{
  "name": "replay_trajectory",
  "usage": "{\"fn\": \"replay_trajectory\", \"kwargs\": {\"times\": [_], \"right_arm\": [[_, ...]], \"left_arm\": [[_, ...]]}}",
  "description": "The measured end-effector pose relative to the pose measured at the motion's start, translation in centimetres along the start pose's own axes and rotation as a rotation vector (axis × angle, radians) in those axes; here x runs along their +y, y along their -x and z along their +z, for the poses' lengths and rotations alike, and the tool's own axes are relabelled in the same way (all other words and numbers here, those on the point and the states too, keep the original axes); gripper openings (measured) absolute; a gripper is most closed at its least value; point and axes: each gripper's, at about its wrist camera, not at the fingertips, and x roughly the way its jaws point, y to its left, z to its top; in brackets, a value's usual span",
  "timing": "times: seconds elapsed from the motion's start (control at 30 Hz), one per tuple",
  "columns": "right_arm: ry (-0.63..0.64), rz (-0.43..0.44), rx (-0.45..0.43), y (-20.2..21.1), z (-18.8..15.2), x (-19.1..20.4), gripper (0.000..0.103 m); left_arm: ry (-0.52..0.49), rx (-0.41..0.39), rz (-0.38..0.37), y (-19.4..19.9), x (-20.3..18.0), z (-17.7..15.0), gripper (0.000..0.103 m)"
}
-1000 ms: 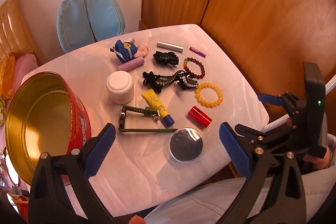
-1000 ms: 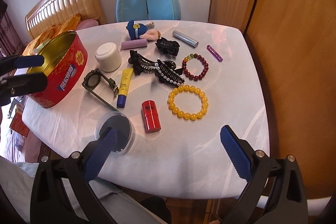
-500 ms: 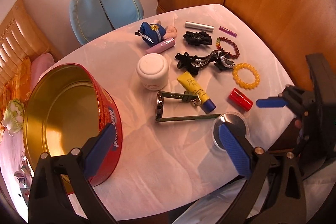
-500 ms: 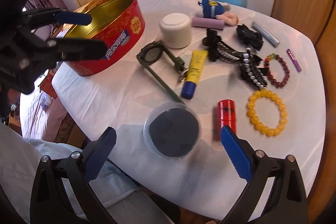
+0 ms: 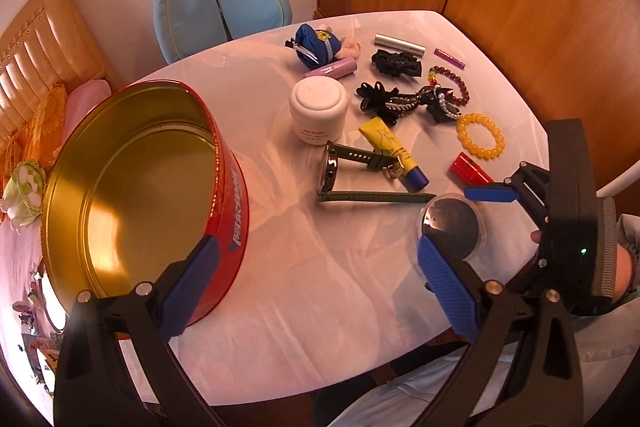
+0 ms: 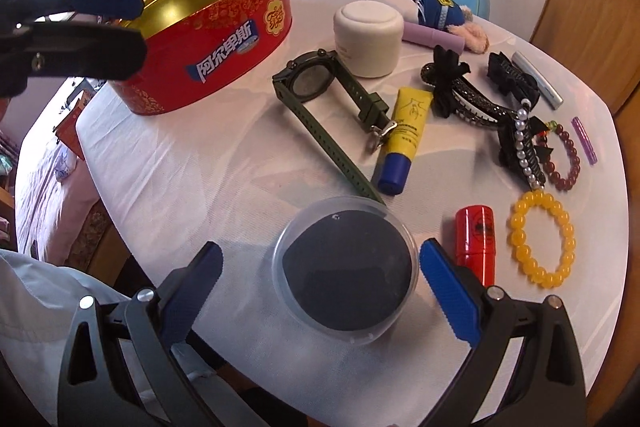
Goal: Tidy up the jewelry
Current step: 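Lift the mirror with the right gripper and carry it over the tin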
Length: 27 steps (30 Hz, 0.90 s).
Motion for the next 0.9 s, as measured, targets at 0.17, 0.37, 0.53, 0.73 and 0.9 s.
{"fn": "replay_trajectory", "kwargs": {"times": [0.17,0.37,0.53,0.73,0.9], "right_arm": [[0.053,-0.026,0.010,-0.3,0.1,0.9,0.077],[0.031,-0.006,0.001,0.1,0.3,0.4,0.076],[-0.005,-0.017,-0.112,3.4,1.0,-1.1,0.076],[0.047,-0.024,-0.186,5.8,2.7,-0.9,0.076],[0.115,0.016,-0.267,7.5,6.3,1.9,0.076]], "left_arm": [[0.025,-0.017,0.026,1.1,0.5,-0.4,0.096],[0.041,-0.057,0.040,2.6,0.5,-0.3,0.096],[0.059,-0.088,0.049,3.6,0.4,-0.2,0.096],[0.091,-0.121,0.121,5.3,0.9,-0.9,0.096],[0.168,-0.153,0.181,7.3,4.8,-2.7,0.096]]}}
